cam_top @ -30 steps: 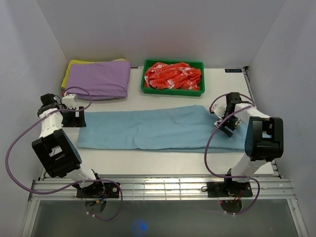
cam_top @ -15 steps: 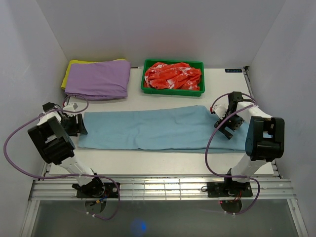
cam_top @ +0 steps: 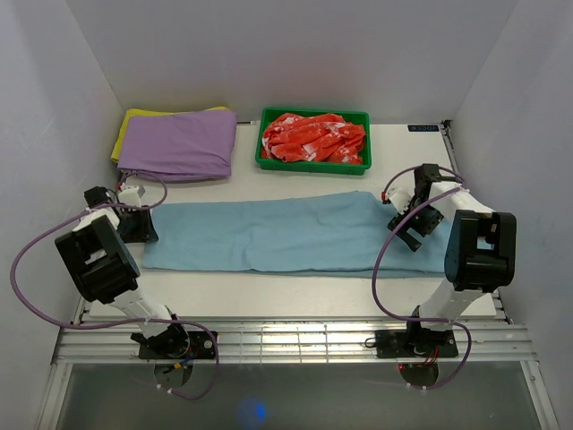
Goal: Fold and stack the trousers
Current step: Fold the trousers
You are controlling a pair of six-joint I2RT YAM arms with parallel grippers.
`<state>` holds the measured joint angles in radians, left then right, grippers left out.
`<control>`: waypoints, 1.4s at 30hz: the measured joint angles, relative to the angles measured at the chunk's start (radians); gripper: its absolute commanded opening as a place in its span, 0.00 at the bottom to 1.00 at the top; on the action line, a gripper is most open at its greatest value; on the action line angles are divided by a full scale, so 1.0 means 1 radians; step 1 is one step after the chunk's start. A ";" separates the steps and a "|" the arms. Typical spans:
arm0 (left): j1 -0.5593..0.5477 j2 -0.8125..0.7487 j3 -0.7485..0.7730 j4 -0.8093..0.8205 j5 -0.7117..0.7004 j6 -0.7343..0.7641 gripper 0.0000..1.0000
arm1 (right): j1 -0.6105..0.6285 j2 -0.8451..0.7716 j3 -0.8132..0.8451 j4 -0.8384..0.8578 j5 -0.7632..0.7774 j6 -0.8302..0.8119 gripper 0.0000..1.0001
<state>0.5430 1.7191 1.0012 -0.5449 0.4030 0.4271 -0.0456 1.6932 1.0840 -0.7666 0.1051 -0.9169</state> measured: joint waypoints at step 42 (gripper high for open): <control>-0.317 -0.190 0.496 -0.601 0.304 -0.086 0.00 | -0.175 -0.095 0.032 -0.135 -0.113 0.004 0.90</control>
<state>0.2264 1.5288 1.4971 -1.1461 0.7074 0.3408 -0.2203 1.5982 1.1160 -0.9016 -0.0078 -0.9131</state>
